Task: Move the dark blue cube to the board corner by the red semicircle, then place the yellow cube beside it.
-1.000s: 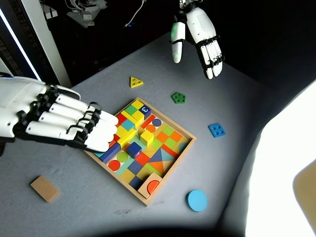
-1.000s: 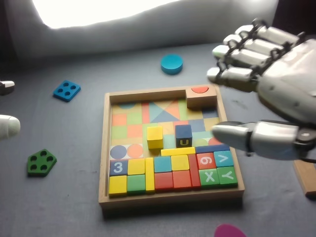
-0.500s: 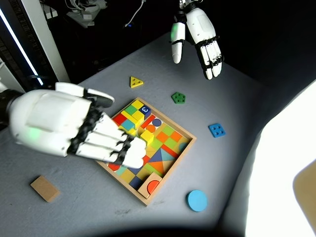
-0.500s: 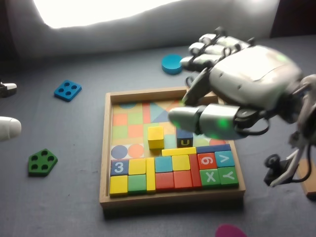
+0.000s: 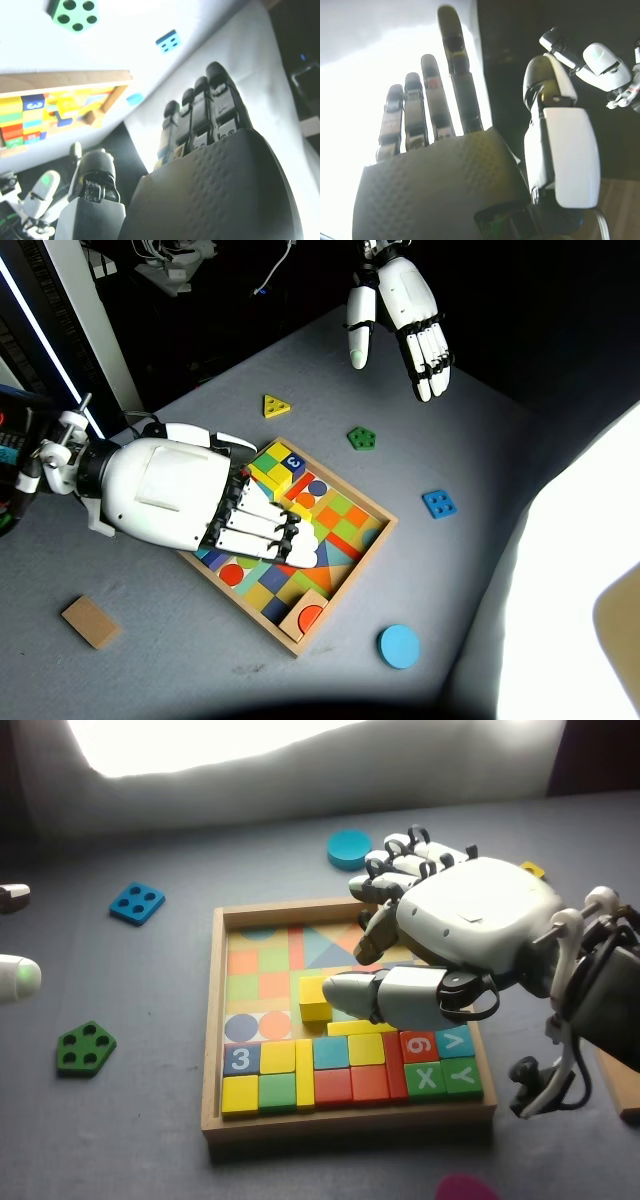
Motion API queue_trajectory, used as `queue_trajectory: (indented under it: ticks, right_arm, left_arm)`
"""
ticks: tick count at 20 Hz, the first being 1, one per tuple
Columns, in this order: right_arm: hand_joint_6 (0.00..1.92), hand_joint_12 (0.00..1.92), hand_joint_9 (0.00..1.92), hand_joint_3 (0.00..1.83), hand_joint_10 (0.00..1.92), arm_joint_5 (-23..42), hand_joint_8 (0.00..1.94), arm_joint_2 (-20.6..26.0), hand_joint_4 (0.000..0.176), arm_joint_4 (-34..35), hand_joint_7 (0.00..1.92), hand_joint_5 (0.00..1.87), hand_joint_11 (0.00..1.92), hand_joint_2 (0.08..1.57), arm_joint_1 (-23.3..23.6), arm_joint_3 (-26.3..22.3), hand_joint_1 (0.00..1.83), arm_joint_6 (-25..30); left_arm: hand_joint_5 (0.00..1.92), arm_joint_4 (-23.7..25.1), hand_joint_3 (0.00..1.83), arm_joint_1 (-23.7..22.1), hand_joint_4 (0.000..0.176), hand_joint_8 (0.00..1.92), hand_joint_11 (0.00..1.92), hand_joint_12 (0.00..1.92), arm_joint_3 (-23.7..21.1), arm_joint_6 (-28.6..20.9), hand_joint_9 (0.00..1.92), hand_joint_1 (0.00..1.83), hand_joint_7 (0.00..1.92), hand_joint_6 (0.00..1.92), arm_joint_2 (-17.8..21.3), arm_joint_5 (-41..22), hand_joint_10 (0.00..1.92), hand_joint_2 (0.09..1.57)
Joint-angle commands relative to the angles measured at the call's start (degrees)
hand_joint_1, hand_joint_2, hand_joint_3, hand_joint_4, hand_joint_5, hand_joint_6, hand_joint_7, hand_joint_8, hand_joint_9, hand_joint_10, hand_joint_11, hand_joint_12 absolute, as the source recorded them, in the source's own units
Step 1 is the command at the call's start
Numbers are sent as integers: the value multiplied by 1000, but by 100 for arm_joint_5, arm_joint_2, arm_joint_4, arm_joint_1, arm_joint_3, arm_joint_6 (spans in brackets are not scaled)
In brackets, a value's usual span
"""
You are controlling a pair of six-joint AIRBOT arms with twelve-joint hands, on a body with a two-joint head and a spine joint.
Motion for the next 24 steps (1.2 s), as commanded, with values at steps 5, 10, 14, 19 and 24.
queue_trajectory:
  ticks: [5,10,14,19,24]
  right_arm:
    - [1,0,33,1,0,464,4,-112,0,-124,206,832,0,1186,-36,193,0,16]
    - [0,0,23,0,8,300,6,-156,0,-84,191,812,0,1173,-156,232,0,-12]
    - [0,0,45,0,16,294,14,-156,0,-76,216,801,0,1176,-226,238,0,-45]
    - [11,0,49,2,14,278,9,-172,0,-75,215,814,0,1186,-336,278,0,-47]
    - [11,0,52,4,12,266,11,-161,0,4,225,820,0,1192,-404,371,0,-108]
  left_arm:
    - [10,-32,0,-14,19,0,0,218,37,15,1,0,4,6,2,-563,0,1243]
    - [0,-33,0,-13,0,0,0,0,47,16,0,0,0,0,-1,-529,0,1193]
    - [0,-32,0,-13,0,0,0,0,38,19,0,0,0,0,-2,-514,0,1194]
    - [0,-33,0,-13,1,0,0,0,47,20,0,0,0,0,-6,-511,0,1203]
    - [0,-35,0,-13,0,0,0,0,50,16,0,0,0,0,-5,-512,0,1211]
